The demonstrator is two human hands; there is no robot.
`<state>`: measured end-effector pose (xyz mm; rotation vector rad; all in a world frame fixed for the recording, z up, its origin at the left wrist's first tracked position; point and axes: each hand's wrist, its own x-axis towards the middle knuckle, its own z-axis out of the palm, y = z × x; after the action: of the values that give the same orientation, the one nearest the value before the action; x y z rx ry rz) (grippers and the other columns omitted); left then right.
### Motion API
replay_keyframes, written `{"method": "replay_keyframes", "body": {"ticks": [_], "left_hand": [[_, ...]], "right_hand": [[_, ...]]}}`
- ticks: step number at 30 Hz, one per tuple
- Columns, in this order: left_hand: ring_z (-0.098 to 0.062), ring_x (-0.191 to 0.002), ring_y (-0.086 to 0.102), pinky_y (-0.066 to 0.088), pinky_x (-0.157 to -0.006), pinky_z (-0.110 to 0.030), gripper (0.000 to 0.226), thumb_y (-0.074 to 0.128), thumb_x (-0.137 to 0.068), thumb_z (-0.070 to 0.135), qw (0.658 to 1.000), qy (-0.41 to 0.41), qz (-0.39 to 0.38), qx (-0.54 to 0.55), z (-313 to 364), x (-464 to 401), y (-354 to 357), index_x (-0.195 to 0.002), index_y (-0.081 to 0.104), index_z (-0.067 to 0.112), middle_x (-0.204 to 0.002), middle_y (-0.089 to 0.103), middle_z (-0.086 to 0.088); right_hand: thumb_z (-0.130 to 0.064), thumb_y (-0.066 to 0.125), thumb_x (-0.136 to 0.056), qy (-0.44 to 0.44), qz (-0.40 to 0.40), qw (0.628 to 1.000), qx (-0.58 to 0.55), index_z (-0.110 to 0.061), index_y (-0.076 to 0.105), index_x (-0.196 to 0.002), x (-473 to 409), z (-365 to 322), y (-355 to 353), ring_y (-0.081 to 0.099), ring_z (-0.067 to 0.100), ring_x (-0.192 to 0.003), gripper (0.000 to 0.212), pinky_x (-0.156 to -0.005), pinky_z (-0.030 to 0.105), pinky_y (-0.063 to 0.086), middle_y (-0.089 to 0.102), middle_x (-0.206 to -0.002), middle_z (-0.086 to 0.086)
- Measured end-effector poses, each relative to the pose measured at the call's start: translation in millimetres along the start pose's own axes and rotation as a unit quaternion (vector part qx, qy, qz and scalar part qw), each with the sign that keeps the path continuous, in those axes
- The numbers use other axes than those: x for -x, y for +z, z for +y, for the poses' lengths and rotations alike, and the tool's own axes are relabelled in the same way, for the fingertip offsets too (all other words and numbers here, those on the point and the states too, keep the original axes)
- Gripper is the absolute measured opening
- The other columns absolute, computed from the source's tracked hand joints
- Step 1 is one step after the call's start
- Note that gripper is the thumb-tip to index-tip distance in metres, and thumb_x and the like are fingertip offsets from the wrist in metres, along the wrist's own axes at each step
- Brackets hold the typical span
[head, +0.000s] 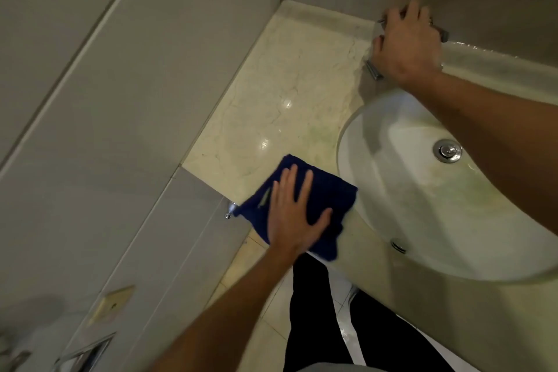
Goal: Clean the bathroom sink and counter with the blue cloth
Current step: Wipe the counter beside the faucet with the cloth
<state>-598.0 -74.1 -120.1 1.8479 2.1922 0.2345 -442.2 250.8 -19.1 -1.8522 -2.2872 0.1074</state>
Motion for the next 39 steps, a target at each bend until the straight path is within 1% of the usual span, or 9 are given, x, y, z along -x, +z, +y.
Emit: {"method": "replay_keyframes", "body": {"ticks": [4,9,12,16,19,23,29,36,39], "left_hand": [[-0.025,-0.158,-0.007,-0.001,-0.128,-0.043,0.084,0.041,-0.097,0.067,0.999,-0.001,-0.028,-0.031,75.9,30.5,24.4,-0.164,0.015,0.025,-0.172,0.001,-0.007],[-0.021,-0.158,-0.007,0.004,-0.128,-0.041,0.078,0.038,-0.1,0.063,1.0,-0.004,-0.03,-0.005,88.1,35.4,30.4,-0.164,0.013,0.026,-0.172,0.002,-0.005],[-0.022,-0.159,-0.002,0.009,-0.128,-0.046,0.077,0.038,-0.1,0.061,0.999,-0.025,-0.02,0.026,65.5,29.5,20.3,-0.164,0.014,0.026,-0.172,0.002,-0.004],[-0.026,-0.158,0.006,0.011,-0.127,-0.05,0.08,0.034,-0.098,0.067,0.995,-0.103,0.012,0.011,-16.7,7.9,-7.3,-0.164,0.016,0.025,-0.172,0.006,-0.001],[-0.029,-0.157,0.009,0.009,-0.128,-0.049,0.084,0.034,-0.096,0.071,0.995,-0.095,0.016,-0.004,-57.6,-18.7,-21.8,-0.163,0.019,0.023,-0.171,0.011,-0.005],[-0.03,-0.157,0.009,0.002,-0.128,-0.044,0.088,0.028,-0.095,0.076,0.998,-0.059,0.01,-0.006,-57.7,-79.4,-24.3,-0.164,0.017,0.022,-0.171,0.011,-0.009],[-0.033,-0.156,0.016,0.011,-0.127,-0.048,0.08,0.039,-0.098,0.067,0.999,0.028,0.032,-0.013,-30.4,-225.7,-23.2,-0.162,0.024,0.021,-0.169,0.018,-0.012],[-0.03,-0.157,0.011,0.004,-0.128,-0.044,0.081,0.032,-0.098,0.068,0.997,0.055,0.024,-0.044,27.4,-369.2,-21.3,-0.163,0.019,0.022,-0.17,0.016,-0.013],[-0.032,-0.157,0.012,0.004,-0.128,-0.046,0.08,0.031,-0.098,0.068,0.998,0.011,0.033,-0.06,52.3,-399.9,-14.3,-0.162,0.021,0.02,-0.169,0.018,-0.015]], "right_hand": [[-0.029,0.052,-0.099,0.001,-0.01,1.0,0.009,-0.003,0.049,-0.13,0.8,-2.1,-2.2,0.046,0.046,-0.122,0.04,-0.086,0.054,0.049,0.046,-0.132,0.027],[-0.03,0.05,-0.101,-0.002,-0.015,1.0,0.006,-0.005,0.048,-0.132,1.9,-0.5,-4.9,0.045,0.046,-0.123,0.04,-0.087,0.055,0.049,0.046,-0.133,0.026],[-0.029,0.051,-0.1,-0.003,-0.018,1.0,-0.013,-0.007,0.049,-0.132,1.7,0.8,-7.4,0.044,0.046,-0.125,0.039,-0.087,0.054,0.048,0.045,-0.134,0.026],[-0.027,0.052,-0.098,0.002,-0.011,1.0,-0.011,-0.005,0.05,-0.13,1.8,-2.2,-6.5,0.046,0.045,-0.122,0.038,-0.086,0.053,0.048,0.047,-0.131,0.027],[-0.026,0.053,-0.097,-0.001,-0.005,1.0,-0.003,-0.004,0.051,-0.128,0.5,-1.8,-3.2,0.048,0.046,-0.119,0.038,-0.084,0.052,0.049,0.048,-0.128,0.028],[-0.025,0.054,-0.096,-0.001,0.0,1.0,0.005,-0.004,0.051,-0.128,-1.4,0.7,-0.2,0.049,0.045,-0.117,0.038,-0.08,0.051,0.05,0.048,-0.126,0.028],[-0.029,0.053,-0.098,0.001,0.003,1.0,0.019,-0.006,0.049,-0.131,-1.5,0.6,2.2,0.051,0.042,-0.114,0.041,-0.074,0.048,0.048,0.049,-0.126,0.024],[-0.032,0.056,-0.098,0.002,0.014,0.999,0.031,-0.009,0.05,-0.128,-1.8,1.2,6.4,0.053,0.036,-0.113,0.039,-0.065,0.041,0.048,0.052,-0.125,0.019],[-0.032,0.057,-0.098,0.001,0.016,0.999,0.041,-0.009,0.05,-0.128,-1.2,2.1,7.8,0.054,0.036,-0.11,0.039,-0.065,0.039,0.047,0.052,-0.123,0.019]]}}
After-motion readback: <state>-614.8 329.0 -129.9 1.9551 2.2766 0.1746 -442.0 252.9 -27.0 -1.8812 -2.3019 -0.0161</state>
